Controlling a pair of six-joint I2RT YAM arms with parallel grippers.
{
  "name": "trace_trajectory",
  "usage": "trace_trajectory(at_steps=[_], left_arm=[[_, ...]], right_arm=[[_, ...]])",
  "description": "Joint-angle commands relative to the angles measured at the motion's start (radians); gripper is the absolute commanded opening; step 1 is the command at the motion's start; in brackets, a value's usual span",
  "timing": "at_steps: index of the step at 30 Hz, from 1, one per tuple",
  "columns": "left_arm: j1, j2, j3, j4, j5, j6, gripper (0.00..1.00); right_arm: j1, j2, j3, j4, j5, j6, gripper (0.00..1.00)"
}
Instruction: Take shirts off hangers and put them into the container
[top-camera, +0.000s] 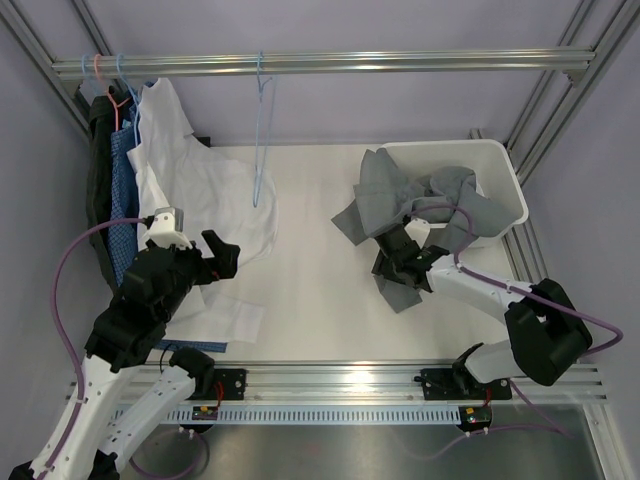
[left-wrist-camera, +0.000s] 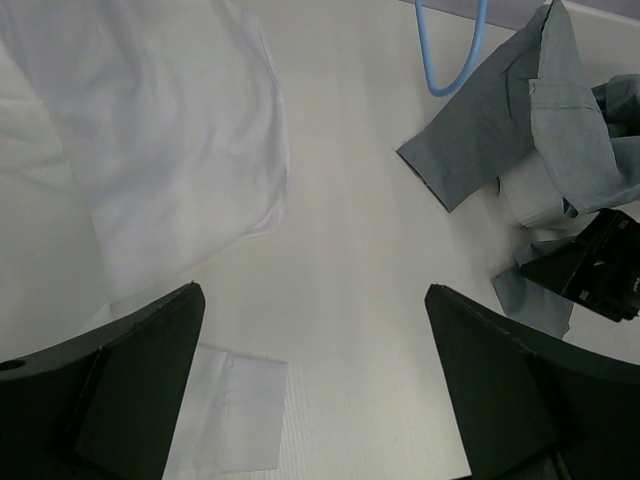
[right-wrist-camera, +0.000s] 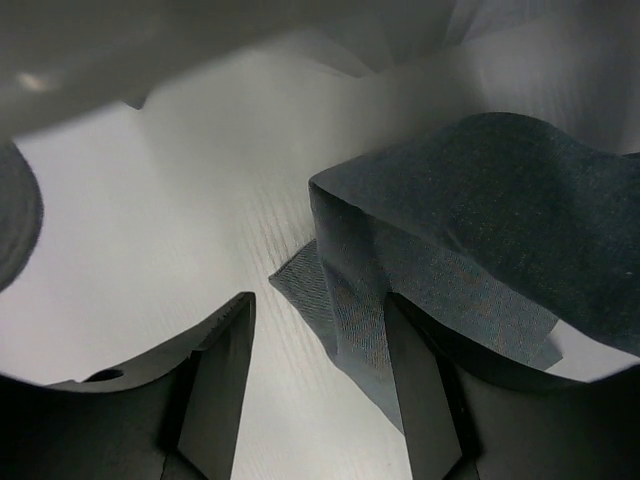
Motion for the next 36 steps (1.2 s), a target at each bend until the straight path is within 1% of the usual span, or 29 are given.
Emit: trace_trajectory(at_steps=[1, 3, 5, 6, 10, 13, 14, 17, 23, 26, 32, 36], left_arm=[[0.003, -0.002, 0.005, 0.024, 0.011, 0.015, 0.99], [0.003, -0.007, 0.007, 0.025, 0.002, 0.02, 0.99], [0.003, -0.008, 0.01, 0.024, -0.001, 0.023, 0.99], [0.003, -0.008, 0.011, 0.022, 0.001, 0.026, 0.99], [0.003, -0.018, 0.014, 0.022, -0.002, 0.03, 0.99], [0.003, -0.034, 0.007, 0.035, -0.002, 0.037, 0.99], [0.003, -0.036, 0.005, 0.036, -0.004, 0.038, 0.99], [0.003, -0.047, -0.003, 0.039, -0.002, 0.047, 0.99], [0.003, -0.09, -0.041, 0.064, 0.002, 0.049, 0.99], [0.003, -0.111, -0.064, 0.072, 0.007, 0.05, 0.99], [0.003, -0.127, -0.067, 0.067, 0.022, 0.049, 0.99], [0.003, -0.134, -0.069, 0.07, 0.03, 0.049, 0.99]], right_arm=[[0.002, 0.022, -0.04, -0.084, -0.02, 0.081, 0.62], [0.012, -0.025, -0.057, -0.045, -0.032, 0.037, 0.63], [0.015, -0.113, -0.054, -0.054, -0.035, -0.013, 0.66], [0.012, -0.168, -0.037, -0.067, -0.031, -0.029, 0.71], [0.015, -0.277, 0.035, -0.188, 0.025, -0.115, 0.83], [0.015, -0.32, 0.067, -0.251, 0.0, -0.218, 0.89], [0.015, -0.319, 0.075, -0.282, -0.013, -0.232, 0.89], [0.032, -0.287, 0.076, -0.32, -0.058, -0.235, 0.9], [0.202, -0.179, 0.069, -0.339, 0.066, -0.197, 0.9], [0.242, -0.112, 0.067, -0.321, 0.106, -0.165, 0.9], [0.244, 0.02, 0.105, -0.313, 0.16, -0.094, 0.89], [0.244, 0.12, 0.098, -0.293, 0.187, -0.039, 0.88]])
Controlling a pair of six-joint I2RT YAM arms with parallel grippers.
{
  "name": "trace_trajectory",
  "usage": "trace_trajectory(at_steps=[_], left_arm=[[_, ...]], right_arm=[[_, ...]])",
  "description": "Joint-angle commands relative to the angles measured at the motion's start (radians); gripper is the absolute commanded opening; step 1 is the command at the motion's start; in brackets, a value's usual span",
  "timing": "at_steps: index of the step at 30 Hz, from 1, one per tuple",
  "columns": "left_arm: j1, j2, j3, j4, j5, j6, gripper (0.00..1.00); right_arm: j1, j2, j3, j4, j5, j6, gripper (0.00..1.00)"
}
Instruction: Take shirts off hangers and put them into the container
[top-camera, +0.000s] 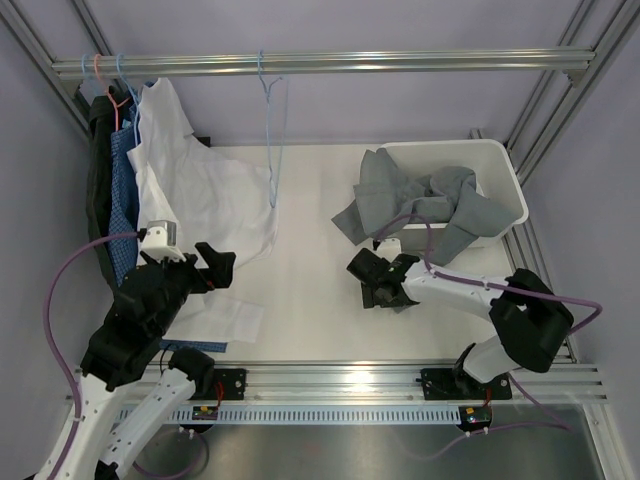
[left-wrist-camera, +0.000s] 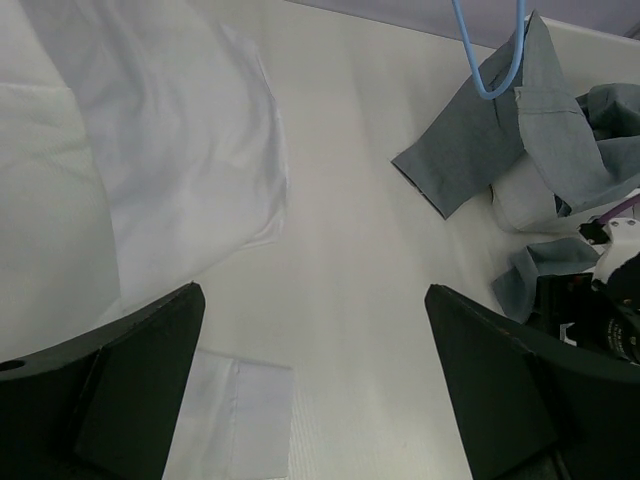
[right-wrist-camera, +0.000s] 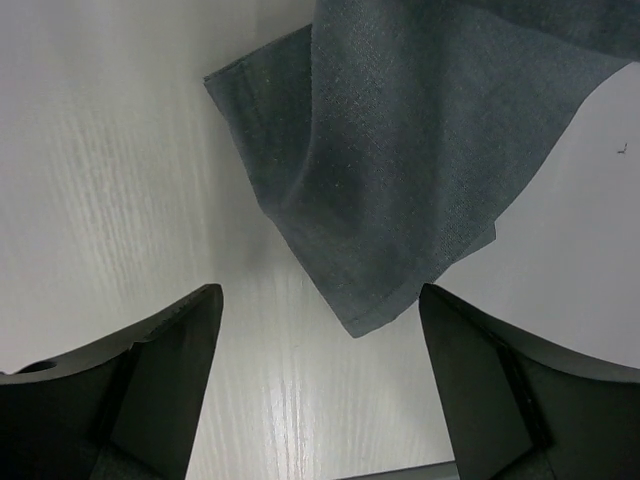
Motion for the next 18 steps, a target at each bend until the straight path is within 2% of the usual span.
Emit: trace_trajectory(at_steps=[1, 8, 11, 14, 15, 18], left_arm=[[0.003, -0.02, -0.005, 0.05, 0.026, 0.018, 0.99], [0.003, -0.032, -0.02, 0.039, 0.039, 0.012, 0.99], [0.003, -0.034, -0.021, 0.031, 0.042, 0.009, 0.99], [0.003, -0.035, -0.017, 0.024, 0.044, 0.01, 0.99], [0.003, -0.035, -0.015, 0.021, 0.042, 0.013, 0.99], [0.003, -0.038, -0.014, 0.014, 0.038, 0.015, 0.99]], right_arm=[[0.007, 0.052, 0.022, 0.027, 0.096, 0.097, 0.87], [0.005, 0.119, -0.019, 0.108, 0.119, 0.173, 0.79], [0.005, 0.141, -0.007, 0.112, 0.137, 0.188, 0.72], [0.005, 0.155, 0.002, 0.093, 0.146, 0.208, 0.54], [0.005, 0.151, 0.002, 0.087, 0.149, 0.217, 0.4], [0.005, 0.122, -0.008, 0.044, 0.169, 0.252, 0.19]])
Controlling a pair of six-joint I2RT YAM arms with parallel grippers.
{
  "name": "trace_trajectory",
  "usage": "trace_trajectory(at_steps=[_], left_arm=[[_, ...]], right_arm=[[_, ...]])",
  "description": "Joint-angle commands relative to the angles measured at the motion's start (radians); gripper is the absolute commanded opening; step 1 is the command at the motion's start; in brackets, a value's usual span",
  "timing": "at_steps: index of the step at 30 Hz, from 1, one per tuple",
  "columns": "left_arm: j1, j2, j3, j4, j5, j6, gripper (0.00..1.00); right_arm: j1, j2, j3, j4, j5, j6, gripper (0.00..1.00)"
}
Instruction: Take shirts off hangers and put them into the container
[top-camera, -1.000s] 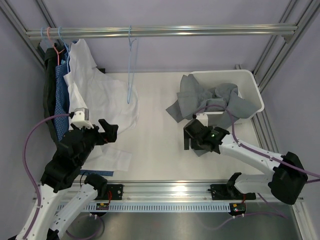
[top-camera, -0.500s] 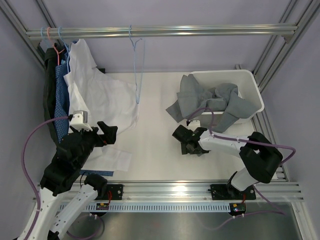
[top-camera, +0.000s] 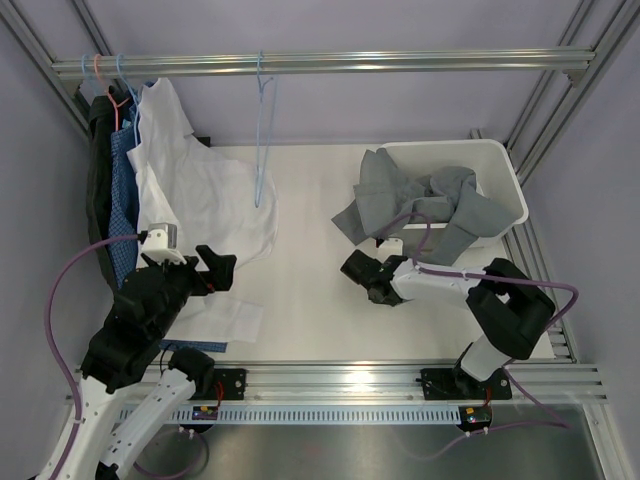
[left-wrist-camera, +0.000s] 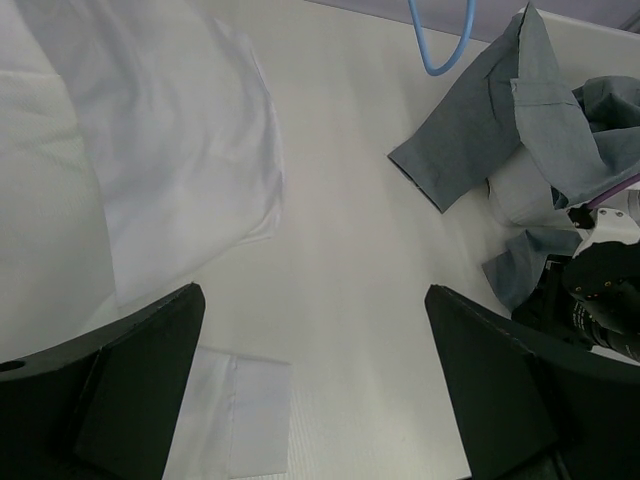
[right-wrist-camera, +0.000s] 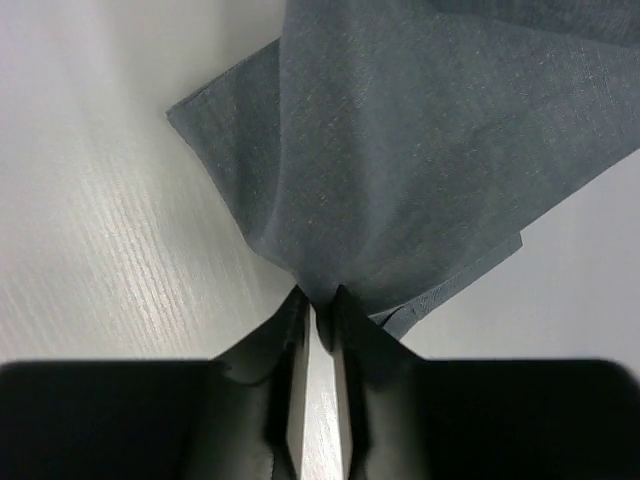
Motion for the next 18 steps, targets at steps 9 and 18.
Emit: trace_trajectory(at_steps=[9, 18], left_arm=[[0.003, -0.013, 0.014, 0.015, 0.02, 0.017, 0.99], [0.003, 0.002, 0.032, 0.004, 0.011, 0.021, 0.99]], right_arm=[[0.03, -0.312, 0.136, -0.316, 0.072, 0.012, 0.0], [-0.148, -0.432, 0.504, -0.371, 0.212, -0.258, 0.0]])
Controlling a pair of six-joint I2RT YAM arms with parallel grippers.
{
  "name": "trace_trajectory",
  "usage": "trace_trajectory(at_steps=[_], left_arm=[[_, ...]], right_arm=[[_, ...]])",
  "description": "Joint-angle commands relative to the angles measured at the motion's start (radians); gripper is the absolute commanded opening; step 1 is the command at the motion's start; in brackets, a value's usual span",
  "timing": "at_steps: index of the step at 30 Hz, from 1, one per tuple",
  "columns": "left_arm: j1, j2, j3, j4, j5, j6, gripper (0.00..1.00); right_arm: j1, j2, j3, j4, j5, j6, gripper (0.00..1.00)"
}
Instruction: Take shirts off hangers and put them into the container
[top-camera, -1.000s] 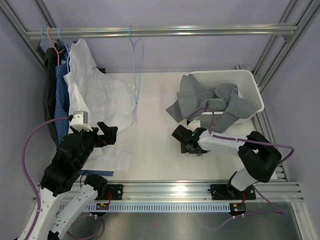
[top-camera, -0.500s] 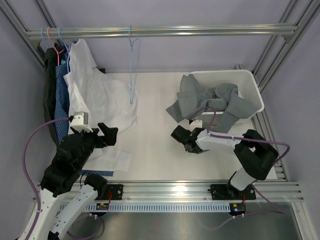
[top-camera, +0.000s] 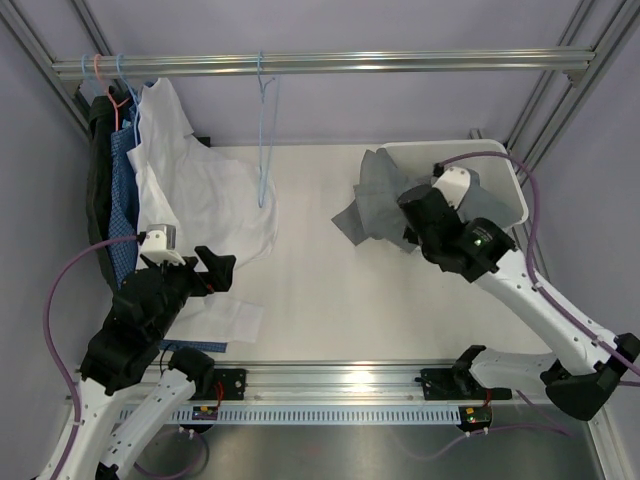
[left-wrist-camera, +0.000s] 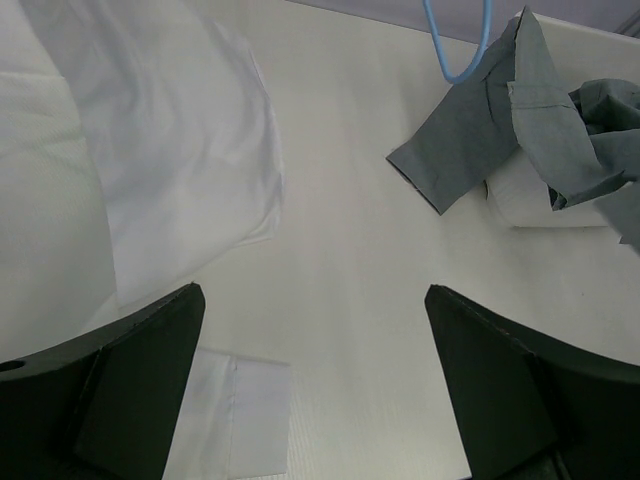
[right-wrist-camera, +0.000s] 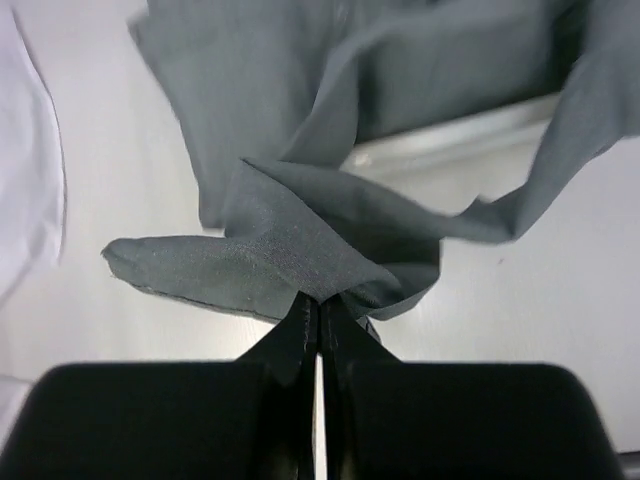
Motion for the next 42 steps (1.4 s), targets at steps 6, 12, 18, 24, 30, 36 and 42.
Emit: trace_trajectory(at_steps=[6, 12, 18, 24, 30, 36, 42], left_arm=[[0.003, 0.0, 0.045, -0.016, 0.004, 0.018, 0.99], [0.003, -0.017, 0.056, -0.042, -0.013, 0.01, 0.99], [0.001, -0.029, 0.048, -0.059, -0.01, -0.008, 0.99], [0.003, -0.029, 0.033, -0.065, 0.007, -0.025, 0.99], [0.003, -0.028, 0.031, -0.053, 0.001, -0.022, 0.99], [0.003, -0.006, 0.035, -0.036, 0.007, -0.016, 0.99], [0.003, 0.006, 0.036, -0.029, 0.011, -0.013, 0.99]], right_arm=[[-0.352, 0.045, 0.136, 0.283, 0.009, -0.413, 0.0], [-0.56, 0.241, 0.177, 0.454, -0.184, -0.423, 0.0], [-0.632, 0.491, 0.274, 0.4, -0.285, -0.418, 0.0], [-0.637, 0.578, 0.398, 0.259, -0.368, -0.445, 0.22], [-0.545, 0.479, 0.479, 0.185, -0.405, -0.582, 0.64], [-0.334, 0.444, 0.47, 0.149, -0.362, -0.728, 0.82], [-0.18, 0.522, 0.441, 0.127, -0.195, -0.749, 0.92]])
